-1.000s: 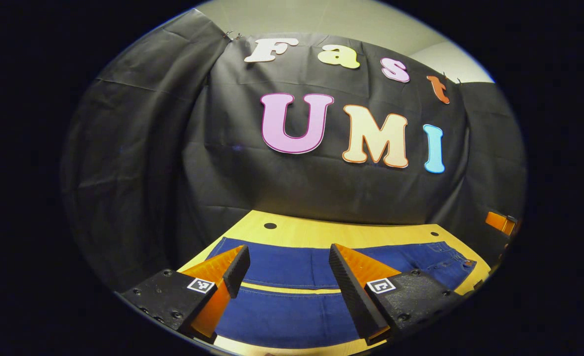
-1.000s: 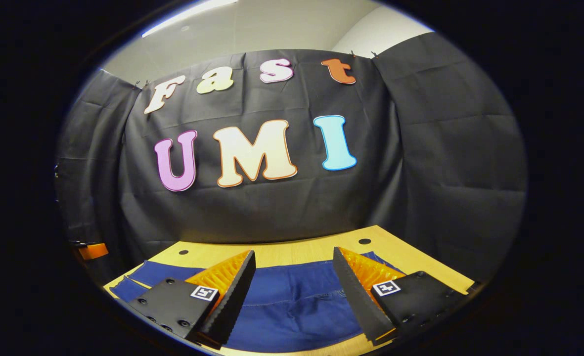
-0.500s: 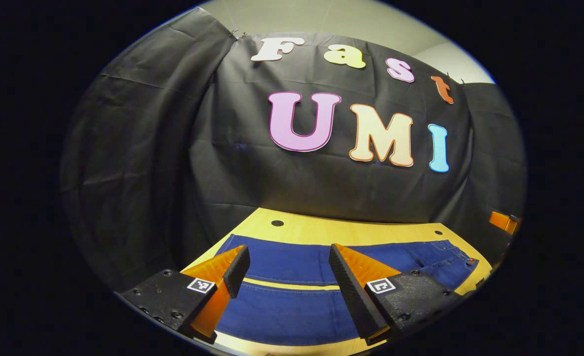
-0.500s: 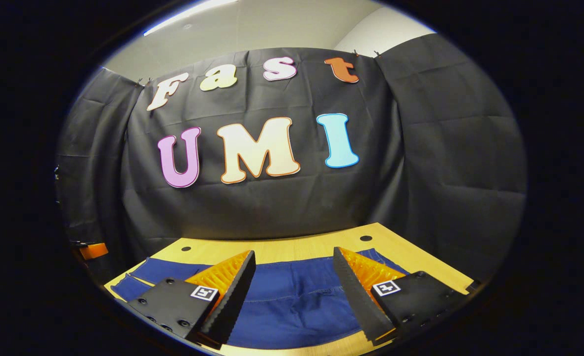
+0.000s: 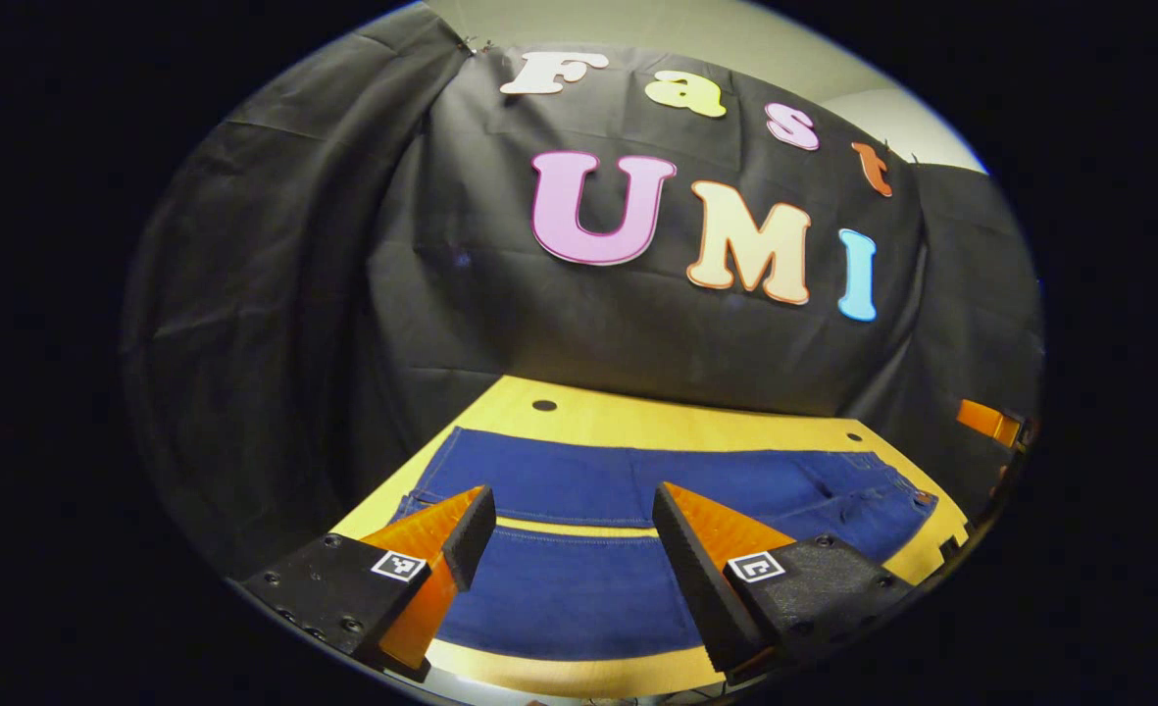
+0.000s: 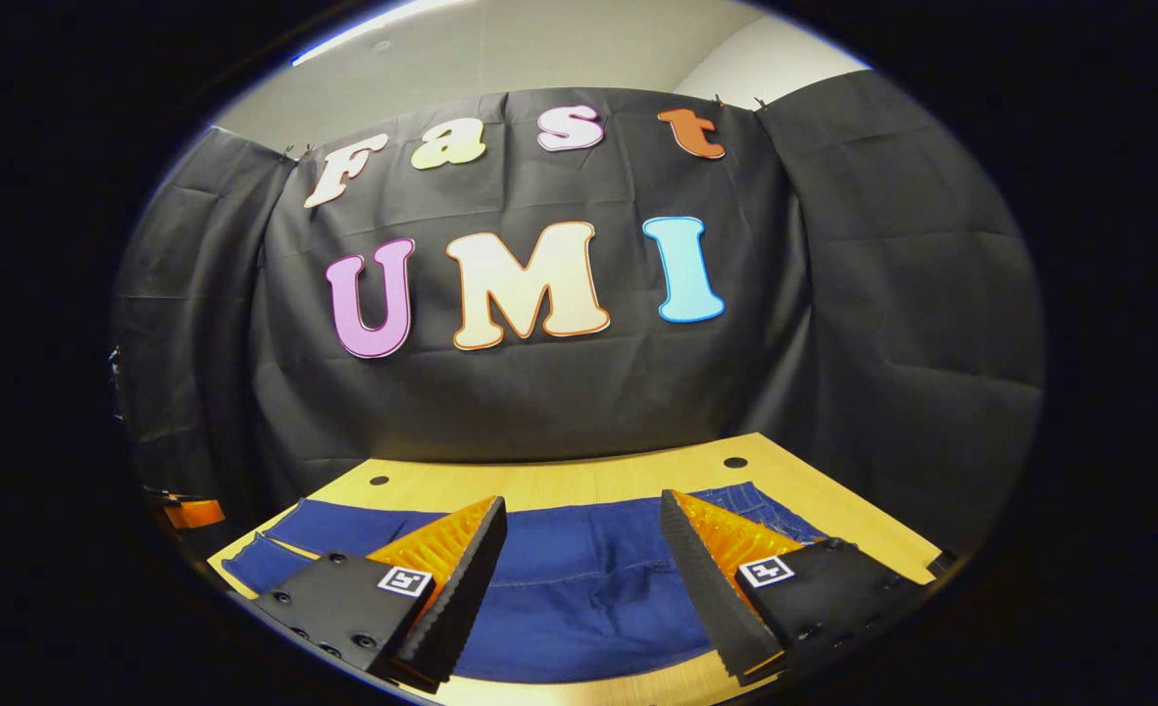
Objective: Grasp the waist and the cuffs of the jeans and fold them to make the two legs overlap; first hold the waist and fold one-third of the jeans toward the cuffs, then hold the cuffs and fold the remaining one-third in the same direction to finish folding.
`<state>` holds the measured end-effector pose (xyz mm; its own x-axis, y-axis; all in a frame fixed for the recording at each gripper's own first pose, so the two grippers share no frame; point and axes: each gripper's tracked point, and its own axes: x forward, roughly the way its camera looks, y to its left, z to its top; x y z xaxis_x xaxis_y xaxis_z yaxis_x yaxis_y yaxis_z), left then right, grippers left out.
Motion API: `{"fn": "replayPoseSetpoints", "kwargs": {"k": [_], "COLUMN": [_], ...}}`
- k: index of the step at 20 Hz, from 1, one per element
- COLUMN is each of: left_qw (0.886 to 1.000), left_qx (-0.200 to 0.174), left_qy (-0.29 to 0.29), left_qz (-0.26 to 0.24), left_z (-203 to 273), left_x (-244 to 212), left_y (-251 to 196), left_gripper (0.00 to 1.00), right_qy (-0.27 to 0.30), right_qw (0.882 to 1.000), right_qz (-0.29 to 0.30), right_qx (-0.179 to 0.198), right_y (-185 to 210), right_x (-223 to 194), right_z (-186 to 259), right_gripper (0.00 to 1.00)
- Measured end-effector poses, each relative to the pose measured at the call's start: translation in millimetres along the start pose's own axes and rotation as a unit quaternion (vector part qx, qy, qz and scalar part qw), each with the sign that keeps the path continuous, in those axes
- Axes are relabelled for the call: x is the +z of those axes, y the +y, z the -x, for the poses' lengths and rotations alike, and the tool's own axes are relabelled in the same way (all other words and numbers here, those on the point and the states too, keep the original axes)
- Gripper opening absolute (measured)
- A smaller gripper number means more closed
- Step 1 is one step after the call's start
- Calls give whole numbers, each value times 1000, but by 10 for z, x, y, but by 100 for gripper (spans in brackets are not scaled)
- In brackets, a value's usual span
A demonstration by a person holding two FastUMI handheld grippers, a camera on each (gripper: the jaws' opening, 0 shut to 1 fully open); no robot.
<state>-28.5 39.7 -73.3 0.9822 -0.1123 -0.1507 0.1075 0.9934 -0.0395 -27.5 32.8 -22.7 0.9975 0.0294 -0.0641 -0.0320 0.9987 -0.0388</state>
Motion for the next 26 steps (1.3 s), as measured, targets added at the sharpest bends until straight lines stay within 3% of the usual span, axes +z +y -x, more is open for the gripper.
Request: {"fn": "replayPoseSetpoints", "kwargs": {"k": [3, 4, 7, 13, 14, 18, 24, 25, 26], "left_qw": [998, 997, 991, 966, 961, 929, 880, 873, 866], "left_qx": [-32, -38, -67, -135, -145, -194, -242, -246, -251], "left_qy": [50, 64, 100, 187, 198, 264, 332, 339, 344], "left_qz": [-20, -27, -51, -120, -129, -172, -239, -251, -264], "left_z": [32, 46, 86, 123, 110, 133, 201, 214, 215], "left_x": [-372, -460, -697, -1103, -1140, -1456, -1749, -1774, -1788], "left_y": [119, 183, 308, 558, 594, 700, 856, 866, 884], "left_gripper": [96, 96, 96, 96, 96, 96, 96, 96, 96], "right_qy": [15, 20, 36, 58, 59, 63, 68, 70, 72], "right_qw": [1000, 1000, 999, 997, 997, 996, 995, 995, 995], "right_qz": [11, 15, 23, 40, 44, 54, 65, 67, 68], "right_qx": [-2, -3, -7, -11, -12, -19, -25, -25, -25], "right_y": [2, 4, 4, 12, 11, -23, -40, -33, -26], "right_x": [-115, -157, -266, -423, -428, -458, -459, -469, -489], "right_z": [27, 40, 81, 151, 156, 159, 84, 67, 63], "right_gripper": [92, 97, 100, 97, 92, 98, 97, 92, 97]}}
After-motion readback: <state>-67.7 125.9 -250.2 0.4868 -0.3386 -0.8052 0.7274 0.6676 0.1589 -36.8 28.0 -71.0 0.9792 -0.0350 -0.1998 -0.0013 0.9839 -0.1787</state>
